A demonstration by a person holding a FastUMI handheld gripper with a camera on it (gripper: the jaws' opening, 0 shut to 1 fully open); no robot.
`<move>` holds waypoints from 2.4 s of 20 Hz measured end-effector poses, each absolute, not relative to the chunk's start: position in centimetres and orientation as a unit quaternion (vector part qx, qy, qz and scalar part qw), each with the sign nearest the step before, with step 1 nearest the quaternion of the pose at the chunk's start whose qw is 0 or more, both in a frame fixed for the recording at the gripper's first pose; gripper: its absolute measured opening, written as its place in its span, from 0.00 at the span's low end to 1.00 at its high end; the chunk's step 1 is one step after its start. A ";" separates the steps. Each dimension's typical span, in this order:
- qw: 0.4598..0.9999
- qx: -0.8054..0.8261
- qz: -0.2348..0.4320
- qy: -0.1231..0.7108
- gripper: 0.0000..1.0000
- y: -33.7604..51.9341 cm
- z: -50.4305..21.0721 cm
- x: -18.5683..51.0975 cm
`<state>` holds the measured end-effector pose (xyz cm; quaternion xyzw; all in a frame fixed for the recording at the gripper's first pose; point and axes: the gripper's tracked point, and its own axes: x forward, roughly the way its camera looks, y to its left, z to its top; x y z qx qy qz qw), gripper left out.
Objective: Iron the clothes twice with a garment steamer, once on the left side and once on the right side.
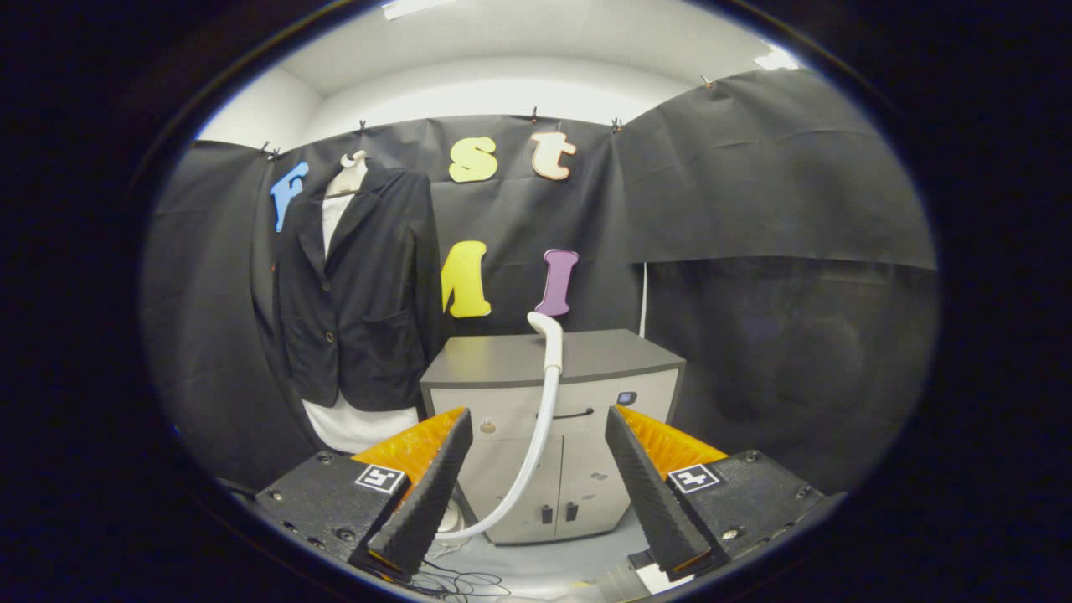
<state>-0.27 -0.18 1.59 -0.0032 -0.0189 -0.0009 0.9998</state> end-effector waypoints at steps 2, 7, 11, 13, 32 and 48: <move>1.000 -0.001 -0.005 -0.025 0.99 -0.6 2.9 0.0; 0.999 0.000 -0.006 -0.044 0.99 -1.4 7.2 1.5; 0.998 -0.005 0.005 -0.058 0.99 -1.6 11.0 4.2; 0.998 -0.004 0.013 -0.063 0.99 -1.6 12.9 6.2; 0.998 0.005 0.068 0.013 0.99 -2.2 21.4 36.0; 0.952 0.039 0.101 0.286 0.92 -0.7 7.5 48.5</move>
